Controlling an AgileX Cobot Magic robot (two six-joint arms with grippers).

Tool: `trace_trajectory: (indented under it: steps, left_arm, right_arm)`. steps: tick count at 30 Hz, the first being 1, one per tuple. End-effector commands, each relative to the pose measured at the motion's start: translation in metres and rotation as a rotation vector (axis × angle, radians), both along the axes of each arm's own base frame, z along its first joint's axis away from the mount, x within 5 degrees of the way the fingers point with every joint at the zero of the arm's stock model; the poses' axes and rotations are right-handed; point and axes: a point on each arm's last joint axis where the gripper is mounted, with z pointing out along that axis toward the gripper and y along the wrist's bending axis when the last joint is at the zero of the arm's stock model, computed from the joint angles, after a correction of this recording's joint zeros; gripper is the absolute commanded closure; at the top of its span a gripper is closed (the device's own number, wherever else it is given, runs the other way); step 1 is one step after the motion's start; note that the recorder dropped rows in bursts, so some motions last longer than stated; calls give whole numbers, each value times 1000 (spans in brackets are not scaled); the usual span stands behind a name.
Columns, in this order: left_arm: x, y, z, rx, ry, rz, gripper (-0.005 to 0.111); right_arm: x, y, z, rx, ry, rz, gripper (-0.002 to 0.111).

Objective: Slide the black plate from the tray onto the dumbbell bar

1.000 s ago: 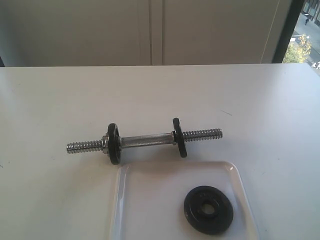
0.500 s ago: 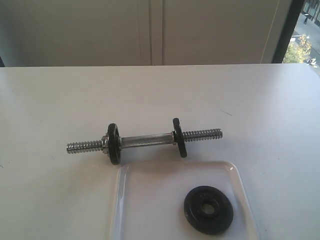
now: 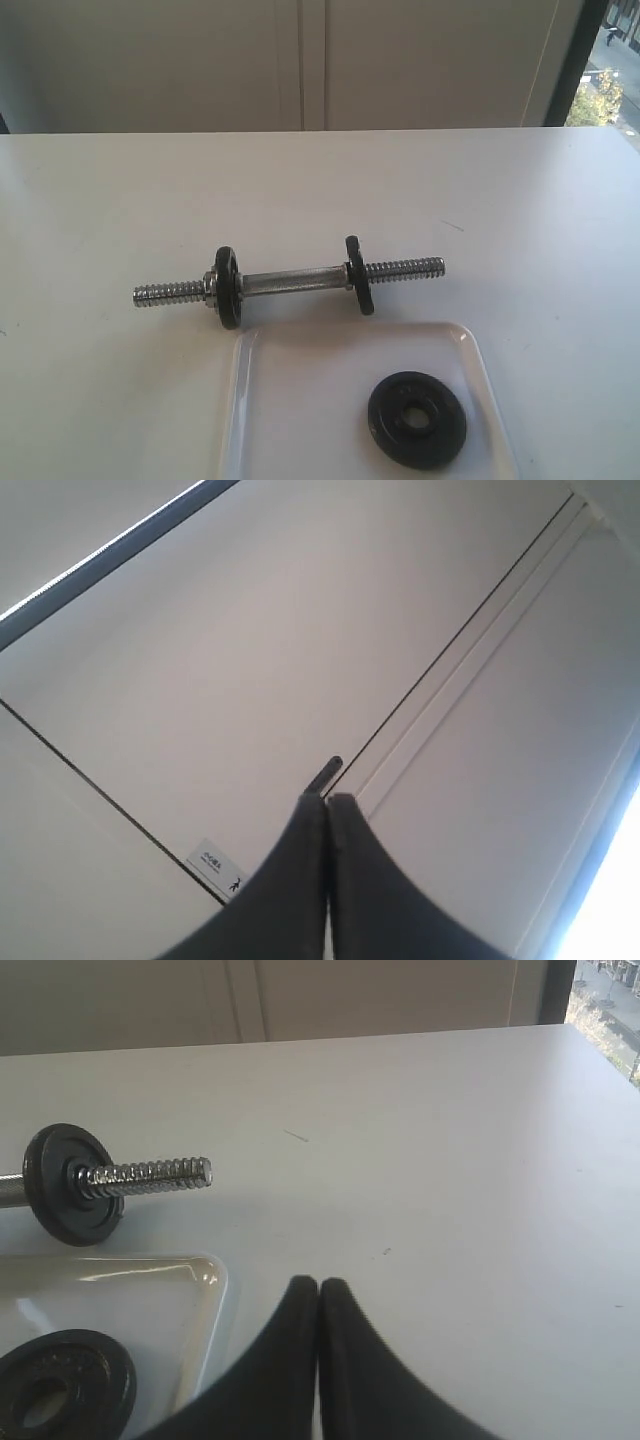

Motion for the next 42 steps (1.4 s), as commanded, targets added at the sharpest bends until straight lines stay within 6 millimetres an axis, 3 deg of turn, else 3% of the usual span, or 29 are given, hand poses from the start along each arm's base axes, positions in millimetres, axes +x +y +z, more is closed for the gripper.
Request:
trace_trajectory:
  steps: [1, 5, 9, 13, 18, 22, 25, 26, 29, 31, 33, 35, 36, 38, 40, 42]
  left_arm:
    - [4, -4, 26, 54, 96, -22, 107]
    - [26, -10, 45, 235, 183, 57, 107]
    - [63, -21, 50, 506, 344, 80, 107]
    - [112, -26, 34, 718, 753, 28, 107]
    - [162, -33, 10, 1032, 1002, 39, 107]
    - [192, -59, -5, 1147, 997, -91, 107]
    - [212, -84, -11, 1224, 928, -296, 107]
    - [229, -100, -12, 1140, 923, -466, 107]
    - [259, -120, -1, 1188, 832, -560, 107]
    - [283, -120, 10, 1355, 788, -358, 107]
    - [301, -87, 17, 1566, 943, 168, 107]
    - [301, -55, 13, 1572, 1211, 495, 107]
    - [300, -50, 1, 1644, 1319, 462, 107]
    - [291, -65, -32, 1847, 1423, 34, 107]
    - [281, -98, -43, 1931, 1289, -430, 107]
    - [275, -133, -30, 1912, 1084, -688, 107]
  right_arm:
    - [0, 0, 1, 1, -8, 2, 108]
    - [0, 0, 1, 1, -8, 2, 108]
    - [0, 0, 1, 1, -8, 2, 108]
    - [0, 0, 1, 1, -8, 2, 108]
    - [0, 0, 1, 1, -8, 2, 108]
    - [0, 0, 1, 1, -8, 2, 108]
    - [0, 0, 1, 1, -8, 2, 108]
    - [0, 0, 1, 1, -8, 2, 108]
    - [0, -1, 1, -28, -13, 0, 108]
    - [0, -3, 1, -149, -29, 1, 108]
    - [1, -7, 4, -283, -69, -4, 108]
    - [2, -8, 8, -382, -126, -3, 108]
    - [2, -8, 10, -402, -146, 0, 108]
    - [3, -6, 14, -404, -190, 10, 108]
    - [3, -4, 18, -396, -245, 24, 108]
    - [3, -2, 22, -389, -295, 36, 108]
